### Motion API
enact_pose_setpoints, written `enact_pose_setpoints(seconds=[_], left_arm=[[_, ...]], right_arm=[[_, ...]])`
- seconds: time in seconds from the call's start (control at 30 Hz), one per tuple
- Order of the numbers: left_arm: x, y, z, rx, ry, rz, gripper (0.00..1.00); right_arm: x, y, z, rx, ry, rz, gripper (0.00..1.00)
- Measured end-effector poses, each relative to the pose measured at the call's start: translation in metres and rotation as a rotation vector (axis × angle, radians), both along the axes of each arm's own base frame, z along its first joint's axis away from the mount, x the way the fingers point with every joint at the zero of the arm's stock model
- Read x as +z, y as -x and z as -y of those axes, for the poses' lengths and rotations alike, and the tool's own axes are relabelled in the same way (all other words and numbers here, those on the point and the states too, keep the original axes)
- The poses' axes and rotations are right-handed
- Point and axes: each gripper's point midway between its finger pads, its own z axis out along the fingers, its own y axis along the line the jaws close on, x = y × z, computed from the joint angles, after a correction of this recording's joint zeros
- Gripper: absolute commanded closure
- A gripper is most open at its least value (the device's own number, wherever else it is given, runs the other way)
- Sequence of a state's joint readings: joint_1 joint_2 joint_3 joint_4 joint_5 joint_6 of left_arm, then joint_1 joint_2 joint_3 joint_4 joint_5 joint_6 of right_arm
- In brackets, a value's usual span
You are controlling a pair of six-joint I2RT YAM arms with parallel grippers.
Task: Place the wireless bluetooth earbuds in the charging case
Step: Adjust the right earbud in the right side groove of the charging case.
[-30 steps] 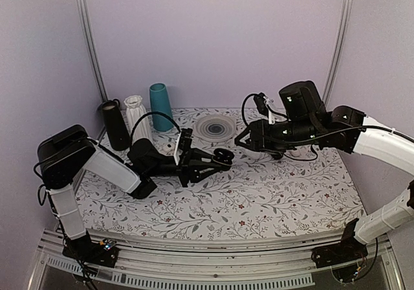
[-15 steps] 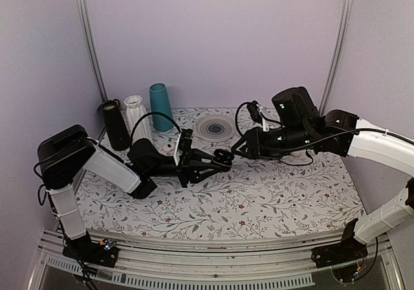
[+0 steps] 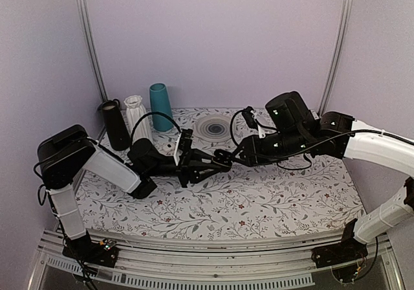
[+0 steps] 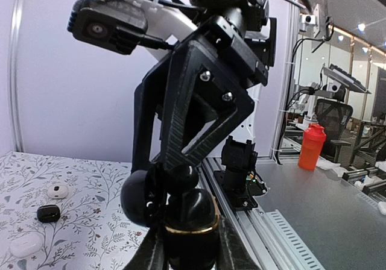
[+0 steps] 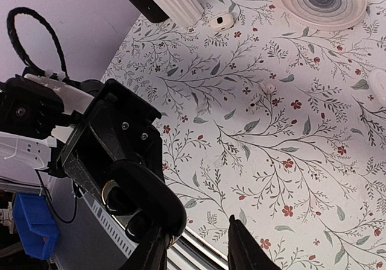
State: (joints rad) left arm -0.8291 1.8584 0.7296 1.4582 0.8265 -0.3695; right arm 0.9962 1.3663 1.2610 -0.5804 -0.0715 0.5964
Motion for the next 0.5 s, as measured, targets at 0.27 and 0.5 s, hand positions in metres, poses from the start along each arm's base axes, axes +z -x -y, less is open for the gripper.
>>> enact_pose_setpoints(seconds=[0.27, 0.5], left_arm=[[0.002, -0.001, 0.0, 0.005, 0.005, 0.002, 1.0], [0.001, -0.012, 0.002, 0.077, -0.001, 0.033, 1.0]], right_arm=[[-0.005, -0.002, 0.007, -0.02, 0.045, 0.018, 0.65], [0.0, -0.001, 0.016, -0.101, 0.021, -0.024, 0.68]])
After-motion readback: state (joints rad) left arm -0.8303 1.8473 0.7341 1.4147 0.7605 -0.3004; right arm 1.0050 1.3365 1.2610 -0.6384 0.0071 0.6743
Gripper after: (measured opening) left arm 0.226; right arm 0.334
